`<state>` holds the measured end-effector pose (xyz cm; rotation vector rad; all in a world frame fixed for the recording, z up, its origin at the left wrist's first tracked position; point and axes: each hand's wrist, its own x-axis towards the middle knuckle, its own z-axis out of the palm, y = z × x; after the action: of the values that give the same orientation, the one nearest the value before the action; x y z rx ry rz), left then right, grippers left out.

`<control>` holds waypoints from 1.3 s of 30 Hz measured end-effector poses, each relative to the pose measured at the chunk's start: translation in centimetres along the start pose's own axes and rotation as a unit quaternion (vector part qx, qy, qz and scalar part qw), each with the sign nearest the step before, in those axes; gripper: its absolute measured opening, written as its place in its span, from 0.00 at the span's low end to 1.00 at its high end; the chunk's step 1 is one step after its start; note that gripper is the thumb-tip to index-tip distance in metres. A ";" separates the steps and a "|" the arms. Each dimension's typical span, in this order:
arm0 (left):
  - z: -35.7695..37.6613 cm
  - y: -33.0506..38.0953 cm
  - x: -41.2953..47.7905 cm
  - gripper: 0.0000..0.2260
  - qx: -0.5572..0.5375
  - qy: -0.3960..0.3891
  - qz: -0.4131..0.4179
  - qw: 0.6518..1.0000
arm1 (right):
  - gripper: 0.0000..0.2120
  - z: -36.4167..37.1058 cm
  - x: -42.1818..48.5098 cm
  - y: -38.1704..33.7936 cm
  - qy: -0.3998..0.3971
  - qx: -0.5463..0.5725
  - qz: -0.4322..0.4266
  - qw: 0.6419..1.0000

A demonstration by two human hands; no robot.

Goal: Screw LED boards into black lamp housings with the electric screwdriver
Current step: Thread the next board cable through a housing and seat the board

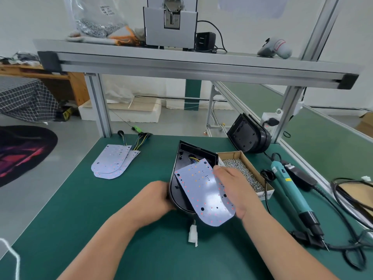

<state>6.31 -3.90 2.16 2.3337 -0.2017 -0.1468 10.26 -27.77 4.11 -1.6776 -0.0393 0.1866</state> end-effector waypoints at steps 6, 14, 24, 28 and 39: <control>-0.5 0.2 0.5 0.19 -0.375 0.033 -0.074 0.923 | 0.20 0.6 -0.3 -0.1 -0.009 -0.075 -0.042 0.996; 0.7 -0.5 1.2 0.31 -0.353 0.101 -0.060 0.928 | 0.17 0.9 0.3 0.5 0.007 -0.187 -0.101 0.977; 1.6 -0.5 1.7 0.24 -0.289 0.175 -0.067 0.939 | 0.12 -1.0 1.1 0.3 -0.002 -0.197 -0.138 0.971; 2.3 -0.3 1.7 0.23 -0.296 0.165 -0.058 0.939 | 0.11 1.1 0.7 1.0 0.113 -0.034 -0.143 0.983; 1.6 -0.4 1.4 0.26 -0.388 0.081 -0.045 0.917 | 0.10 5.2 -0.3 2.0 0.165 -0.020 -0.217 0.962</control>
<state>7.50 -5.00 0.69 1.5488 0.0505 -0.0593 9.06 -22.89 1.63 -1.6786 -0.1591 -0.4285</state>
